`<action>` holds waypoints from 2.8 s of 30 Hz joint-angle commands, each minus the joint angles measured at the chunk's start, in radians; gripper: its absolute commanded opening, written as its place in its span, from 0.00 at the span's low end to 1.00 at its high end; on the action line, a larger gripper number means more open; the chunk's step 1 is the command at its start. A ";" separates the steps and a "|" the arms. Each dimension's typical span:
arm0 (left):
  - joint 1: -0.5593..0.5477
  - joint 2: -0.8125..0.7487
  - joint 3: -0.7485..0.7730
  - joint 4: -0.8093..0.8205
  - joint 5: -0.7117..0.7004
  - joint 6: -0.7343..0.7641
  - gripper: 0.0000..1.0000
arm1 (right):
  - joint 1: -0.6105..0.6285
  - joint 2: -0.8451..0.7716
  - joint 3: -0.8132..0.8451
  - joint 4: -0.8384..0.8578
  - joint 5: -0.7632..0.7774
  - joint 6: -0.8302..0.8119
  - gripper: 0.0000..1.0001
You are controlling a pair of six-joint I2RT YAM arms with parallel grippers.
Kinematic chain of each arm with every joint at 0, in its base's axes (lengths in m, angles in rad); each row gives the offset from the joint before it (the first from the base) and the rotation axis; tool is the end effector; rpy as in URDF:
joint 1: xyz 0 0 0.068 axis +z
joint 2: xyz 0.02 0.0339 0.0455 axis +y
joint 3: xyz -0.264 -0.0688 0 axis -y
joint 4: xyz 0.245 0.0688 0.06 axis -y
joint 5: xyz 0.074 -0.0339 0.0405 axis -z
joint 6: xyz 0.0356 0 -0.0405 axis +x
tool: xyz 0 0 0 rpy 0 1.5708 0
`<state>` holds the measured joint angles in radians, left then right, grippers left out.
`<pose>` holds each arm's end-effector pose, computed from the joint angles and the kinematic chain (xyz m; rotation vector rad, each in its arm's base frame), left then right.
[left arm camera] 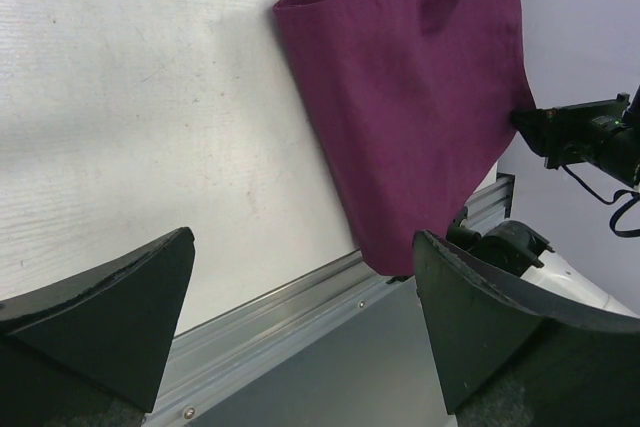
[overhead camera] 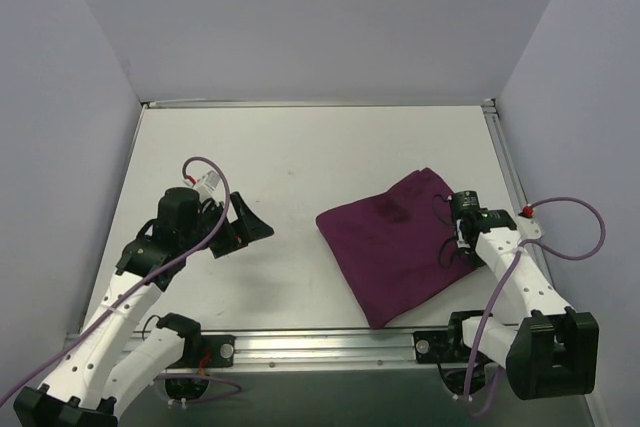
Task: Open and lay out the surgical kit
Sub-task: Move the surgical kit at the center of the board.
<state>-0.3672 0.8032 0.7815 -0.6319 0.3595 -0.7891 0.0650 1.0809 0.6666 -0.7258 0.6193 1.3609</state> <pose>0.1524 -0.0720 0.2929 -0.2882 2.3609 -0.9996 0.1881 -0.0085 0.2092 1.5901 1.8210 -0.2386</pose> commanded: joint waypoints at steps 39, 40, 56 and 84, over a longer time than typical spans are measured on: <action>-0.223 0.201 -0.266 0.284 -0.330 -0.271 0.04 | 0.443 0.222 0.278 0.271 -0.041 -0.250 0.20; -0.219 0.223 -0.254 0.288 -0.335 -0.260 0.04 | 0.437 0.211 0.260 0.290 -0.059 -0.267 0.21; 0.080 0.856 0.278 0.301 -0.238 -0.033 0.20 | 0.176 0.376 0.339 0.508 -0.415 -0.727 0.38; 0.099 0.856 0.407 -0.169 -0.136 0.073 0.10 | -0.007 0.714 0.636 0.202 -0.608 -0.908 0.00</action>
<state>-0.2424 1.6123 1.1931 -0.7906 0.1818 -0.7033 0.0536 1.7912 1.3525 -0.4828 0.0380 0.4911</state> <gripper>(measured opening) 0.106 0.020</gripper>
